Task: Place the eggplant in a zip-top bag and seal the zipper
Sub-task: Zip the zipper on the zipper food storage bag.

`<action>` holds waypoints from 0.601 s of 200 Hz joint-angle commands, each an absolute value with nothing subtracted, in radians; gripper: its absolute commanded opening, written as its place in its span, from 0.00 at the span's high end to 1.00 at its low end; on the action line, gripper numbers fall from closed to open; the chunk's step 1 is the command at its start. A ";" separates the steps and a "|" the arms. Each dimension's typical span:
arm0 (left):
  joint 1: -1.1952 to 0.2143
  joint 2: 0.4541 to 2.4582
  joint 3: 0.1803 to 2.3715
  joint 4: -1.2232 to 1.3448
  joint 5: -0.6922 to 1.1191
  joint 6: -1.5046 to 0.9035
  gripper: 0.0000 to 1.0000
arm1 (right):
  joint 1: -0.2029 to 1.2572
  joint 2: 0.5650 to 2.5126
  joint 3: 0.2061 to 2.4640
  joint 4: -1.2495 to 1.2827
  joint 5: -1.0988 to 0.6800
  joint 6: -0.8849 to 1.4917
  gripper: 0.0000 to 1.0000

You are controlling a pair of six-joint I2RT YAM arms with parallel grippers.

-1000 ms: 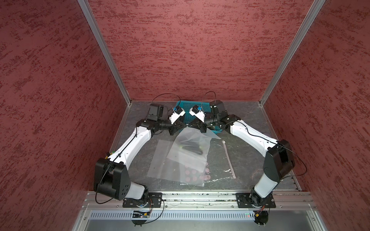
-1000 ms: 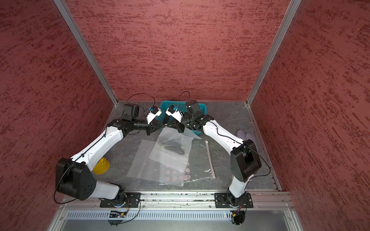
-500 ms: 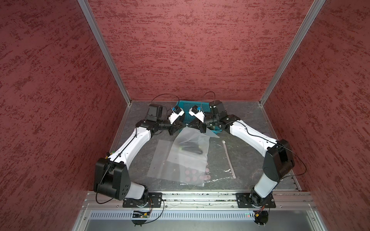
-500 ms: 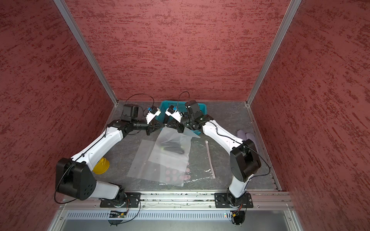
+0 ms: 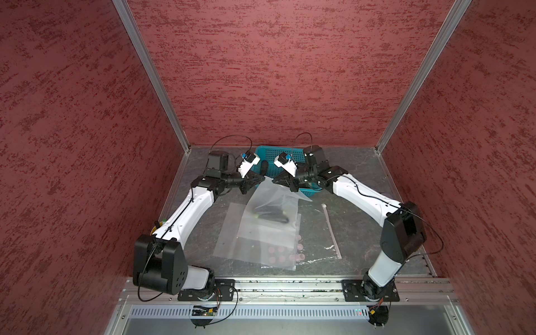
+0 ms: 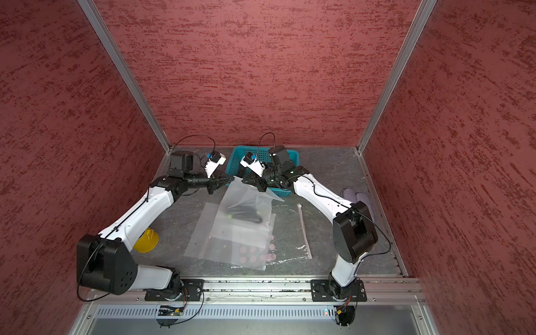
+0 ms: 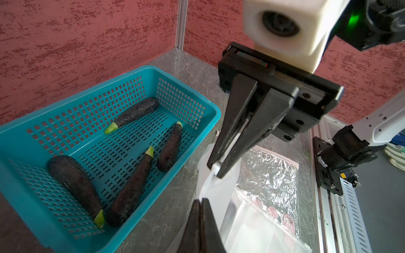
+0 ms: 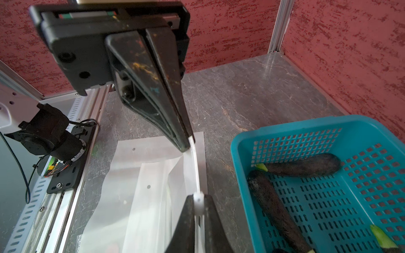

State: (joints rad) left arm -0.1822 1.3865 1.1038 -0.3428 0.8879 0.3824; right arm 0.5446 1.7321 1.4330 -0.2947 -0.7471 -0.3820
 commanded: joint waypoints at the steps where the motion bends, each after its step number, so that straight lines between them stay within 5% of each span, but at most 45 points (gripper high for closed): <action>1: -0.145 1.344 1.081 -0.264 0.859 0.341 1.00 | 0.520 1.740 1.408 -0.315 -0.703 -0.381 0.91; 120: -0.059 1.265 1.045 -0.181 0.765 0.279 1.00 | 0.474 1.736 1.372 -0.352 -0.635 -0.392 0.91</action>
